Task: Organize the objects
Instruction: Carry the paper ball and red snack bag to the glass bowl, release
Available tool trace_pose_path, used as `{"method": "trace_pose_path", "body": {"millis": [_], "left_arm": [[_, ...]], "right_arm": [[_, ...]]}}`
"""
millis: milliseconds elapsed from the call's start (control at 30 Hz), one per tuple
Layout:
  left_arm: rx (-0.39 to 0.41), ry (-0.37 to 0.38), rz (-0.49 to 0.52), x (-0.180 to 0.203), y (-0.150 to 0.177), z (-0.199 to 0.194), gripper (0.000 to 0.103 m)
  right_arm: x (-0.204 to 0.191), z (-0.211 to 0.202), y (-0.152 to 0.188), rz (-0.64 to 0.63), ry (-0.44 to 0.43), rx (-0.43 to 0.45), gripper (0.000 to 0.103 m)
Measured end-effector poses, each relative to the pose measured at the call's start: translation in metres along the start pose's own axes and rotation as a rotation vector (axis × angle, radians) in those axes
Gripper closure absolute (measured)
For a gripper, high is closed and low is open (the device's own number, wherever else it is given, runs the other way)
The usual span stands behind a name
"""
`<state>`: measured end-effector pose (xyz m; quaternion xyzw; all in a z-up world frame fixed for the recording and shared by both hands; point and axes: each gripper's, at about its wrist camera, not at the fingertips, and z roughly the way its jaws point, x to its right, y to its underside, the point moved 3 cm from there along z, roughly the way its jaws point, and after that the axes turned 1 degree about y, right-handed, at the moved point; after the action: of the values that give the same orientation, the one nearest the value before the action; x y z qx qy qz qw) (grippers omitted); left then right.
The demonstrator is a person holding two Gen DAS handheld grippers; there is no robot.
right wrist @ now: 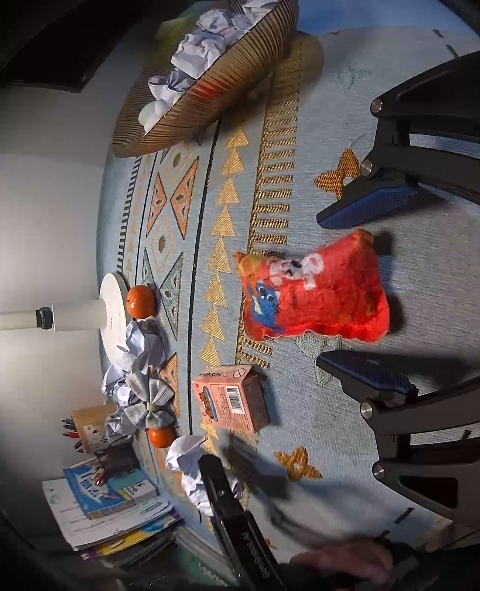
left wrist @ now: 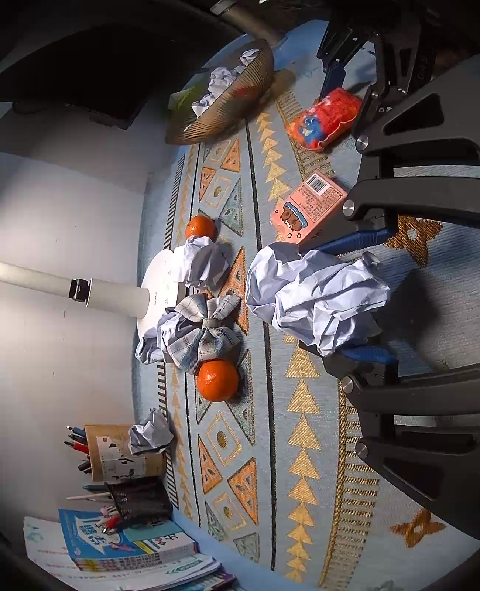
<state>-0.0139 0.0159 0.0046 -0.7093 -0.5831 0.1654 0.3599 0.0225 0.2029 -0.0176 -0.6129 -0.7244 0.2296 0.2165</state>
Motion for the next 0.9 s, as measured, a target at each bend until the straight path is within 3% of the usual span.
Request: {"method": "trace_pose_path", "body": {"millis": [67, 133, 300, 367, 400, 467, 567, 700, 800, 900], "left_arm": [[-0.001, -0.007, 0.005, 0.001, 0.0, 0.0, 0.064], [0.008, -0.025, 0.025, 0.005, 0.0, -0.003, 0.064], [0.043, 0.044, 0.06, 0.037, -0.017, -0.022, 0.064], [0.068, 0.09, 0.089, 0.058, -0.033, -0.03, 0.064], [0.085, 0.099, 0.114, 0.069, -0.041, -0.033, 0.064], [0.115, 0.1, 0.166, 0.089, -0.055, -0.037, 0.064], [0.111, 0.141, 0.138, 0.097, -0.063, -0.034, 0.064], [0.077, 0.126, 0.09, 0.089, -0.052, -0.024, 0.064], [0.039, 0.131, 0.053, 0.084, -0.043, -0.016, 0.064], [0.028, 0.118, 0.056, 0.082, -0.039, -0.015, 0.064]], "right_arm": [[-0.002, -0.001, -0.004, -0.013, 0.014, 0.011, 0.061], [-0.001, -0.006, -0.005, -0.018, -0.002, 0.025, 0.071], [0.031, -0.038, -0.015, 0.091, -0.142, 0.095, 0.076], [0.052, -0.057, -0.024, 0.13, -0.146, 0.15, 0.098], [0.062, -0.066, -0.029, 0.14, -0.137, 0.174, 0.099], [0.073, -0.072, -0.036, 0.097, -0.148, 0.165, 0.099], [0.076, -0.056, -0.027, 0.063, -0.221, 0.048, 0.091], [0.055, -0.036, 0.001, 0.023, -0.254, -0.033, 0.036], [0.034, -0.021, 0.009, -0.024, -0.214, -0.068, 0.038], [0.021, -0.012, 0.009, -0.069, -0.135, -0.063, 0.052]]}}
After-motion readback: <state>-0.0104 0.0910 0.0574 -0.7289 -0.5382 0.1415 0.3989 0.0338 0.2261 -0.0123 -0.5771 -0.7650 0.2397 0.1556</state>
